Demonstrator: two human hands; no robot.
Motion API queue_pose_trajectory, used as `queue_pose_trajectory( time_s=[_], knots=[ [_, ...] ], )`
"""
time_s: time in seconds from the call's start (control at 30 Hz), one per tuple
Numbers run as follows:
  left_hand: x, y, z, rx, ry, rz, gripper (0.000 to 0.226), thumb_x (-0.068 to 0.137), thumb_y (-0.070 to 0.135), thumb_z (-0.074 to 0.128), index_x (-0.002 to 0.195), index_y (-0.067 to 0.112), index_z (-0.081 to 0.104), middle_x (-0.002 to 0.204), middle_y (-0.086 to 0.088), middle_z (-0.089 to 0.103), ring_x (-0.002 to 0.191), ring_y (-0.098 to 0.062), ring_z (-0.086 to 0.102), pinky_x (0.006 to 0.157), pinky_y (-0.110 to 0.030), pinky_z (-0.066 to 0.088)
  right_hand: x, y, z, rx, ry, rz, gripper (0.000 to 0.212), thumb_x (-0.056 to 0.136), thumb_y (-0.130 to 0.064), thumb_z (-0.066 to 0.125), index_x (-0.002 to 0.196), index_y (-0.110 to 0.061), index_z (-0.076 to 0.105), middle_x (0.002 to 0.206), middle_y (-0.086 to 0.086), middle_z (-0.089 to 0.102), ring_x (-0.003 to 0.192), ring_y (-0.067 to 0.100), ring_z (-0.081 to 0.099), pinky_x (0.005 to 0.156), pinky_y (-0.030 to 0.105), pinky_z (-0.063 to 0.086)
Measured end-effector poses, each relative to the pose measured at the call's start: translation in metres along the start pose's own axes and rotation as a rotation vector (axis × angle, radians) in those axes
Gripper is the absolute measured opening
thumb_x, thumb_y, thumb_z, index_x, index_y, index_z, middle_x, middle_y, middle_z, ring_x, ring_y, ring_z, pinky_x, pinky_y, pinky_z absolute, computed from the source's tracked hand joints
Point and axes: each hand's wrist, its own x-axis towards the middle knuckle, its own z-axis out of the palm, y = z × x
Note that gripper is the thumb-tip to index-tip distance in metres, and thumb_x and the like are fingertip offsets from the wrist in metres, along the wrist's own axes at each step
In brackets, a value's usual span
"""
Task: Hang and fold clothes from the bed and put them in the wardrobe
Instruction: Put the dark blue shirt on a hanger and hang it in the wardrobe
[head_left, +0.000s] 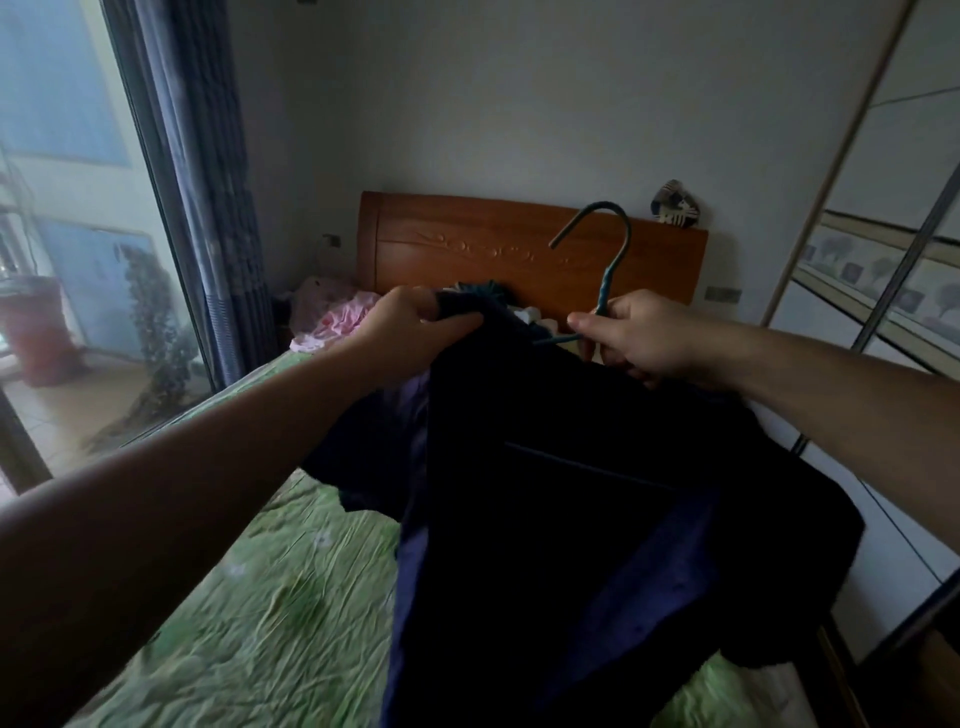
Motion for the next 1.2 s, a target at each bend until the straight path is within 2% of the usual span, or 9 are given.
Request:
queue_pose_trajectory(
  time_s=[0.13, 0.37, 0.5, 0.63, 0.7, 0.83, 0.93, 1.03, 1.2],
  knots=[
    [-0.003, 0.012, -0.003, -0.521, -0.054, -0.328, 0.023, 0.083, 0.03, 0.071, 0.092, 0.009, 0.072, 0.086, -0.009, 0.075, 0.075, -0.018, 0.071, 0.064, -0.025, 0.056, 0.0, -0.002, -0.002, -0.112, 0.061, -0.023, 0.041, 0.094, -0.048, 0.05, 0.087, -0.012, 0.067, 0.056, -0.001, 0.049, 0.041, 0.009, 0.043, 0.044, 0.023, 0.033],
    [-0.008, -0.024, 0.001, -0.389, -0.145, -0.572, 0.039, 0.087, 0.033, 0.066, 0.103, -0.003, 0.066, 0.091, -0.016, 0.068, 0.069, -0.017, 0.065, 0.061, -0.025, 0.055, -0.002, -0.007, -0.007, 0.103, 0.085, -0.056, 0.032, 0.1, -0.031, 0.046, 0.111, -0.004, 0.06, 0.06, 0.0, 0.043, 0.04, 0.008, 0.033, 0.036, 0.022, 0.029],
    [0.002, -0.018, 0.008, -0.71, -0.128, -0.557, 0.029, 0.092, 0.028, 0.061, 0.109, 0.005, 0.064, 0.085, -0.009, 0.067, 0.064, -0.013, 0.065, 0.052, -0.022, 0.053, -0.009, -0.009, -0.002, 0.122, -0.059, -0.037, 0.022, 0.102, -0.028, 0.039, 0.108, -0.015, 0.056, 0.06, -0.002, 0.04, 0.043, 0.008, 0.03, 0.038, 0.022, 0.027],
    [0.008, -0.018, 0.03, 0.139, 0.028, -0.272, 0.044, 0.087, 0.041, 0.065, 0.123, 0.023, 0.05, 0.102, -0.001, 0.057, 0.083, -0.015, 0.06, 0.068, -0.027, 0.049, -0.008, -0.009, 0.003, 0.224, -0.046, -0.026, 0.017, 0.103, -0.023, 0.038, 0.104, -0.02, 0.055, 0.057, -0.001, 0.04, 0.039, 0.007, 0.03, 0.036, 0.019, 0.025],
    [0.006, -0.017, 0.037, 0.332, 0.045, -0.044, 0.048, 0.085, 0.048, 0.064, 0.127, 0.031, 0.05, 0.118, -0.001, 0.053, 0.103, -0.017, 0.055, 0.085, -0.032, 0.047, -0.009, -0.009, 0.005, 0.256, -0.038, -0.016, 0.015, 0.103, -0.022, 0.039, 0.101, -0.02, 0.053, 0.057, -0.001, 0.041, 0.04, 0.007, 0.03, 0.036, 0.019, 0.024],
    [0.008, -0.013, 0.038, 0.49, -0.039, 0.308, 0.033, 0.079, 0.033, 0.072, 0.111, 0.025, 0.069, 0.11, 0.002, 0.065, 0.099, -0.015, 0.06, 0.083, -0.028, 0.047, -0.013, -0.009, 0.009, 0.253, -0.018, -0.015, 0.014, 0.103, -0.022, 0.038, 0.098, -0.02, 0.052, 0.059, -0.001, 0.041, 0.041, 0.007, 0.03, 0.035, 0.019, 0.024],
    [0.014, -0.01, 0.038, 0.526, 0.082, 0.356, 0.023, 0.081, 0.018, 0.062, 0.098, 0.022, 0.076, 0.097, -0.002, 0.072, 0.083, -0.02, 0.066, 0.076, -0.029, 0.053, -0.015, -0.008, 0.009, 0.269, -0.031, 0.013, 0.016, 0.103, -0.022, 0.037, 0.104, -0.017, 0.052, 0.06, 0.0, 0.04, 0.041, 0.006, 0.029, 0.035, 0.019, 0.023],
    [0.015, 0.003, 0.042, 0.448, 0.147, 0.303, 0.018, 0.083, 0.012, 0.062, 0.091, 0.018, 0.077, 0.087, 0.004, 0.073, 0.071, -0.009, 0.062, 0.071, -0.019, 0.048, -0.016, -0.009, 0.011, 0.37, -0.07, 0.068, 0.017, 0.104, -0.022, 0.036, 0.108, -0.015, 0.051, 0.062, -0.001, 0.037, 0.04, 0.006, 0.027, 0.035, 0.017, 0.021],
    [0.005, 0.022, 0.058, 0.471, -0.133, 0.367, 0.029, 0.08, 0.011, 0.065, 0.107, 0.018, 0.068, 0.097, 0.002, 0.063, 0.081, -0.013, 0.058, 0.071, -0.025, 0.045, -0.009, -0.014, 0.012, 0.594, -0.083, 0.104, 0.021, 0.103, -0.017, 0.034, 0.091, -0.011, 0.05, 0.063, 0.001, 0.035, 0.042, 0.006, 0.025, 0.035, 0.016, 0.018]
  ],
)
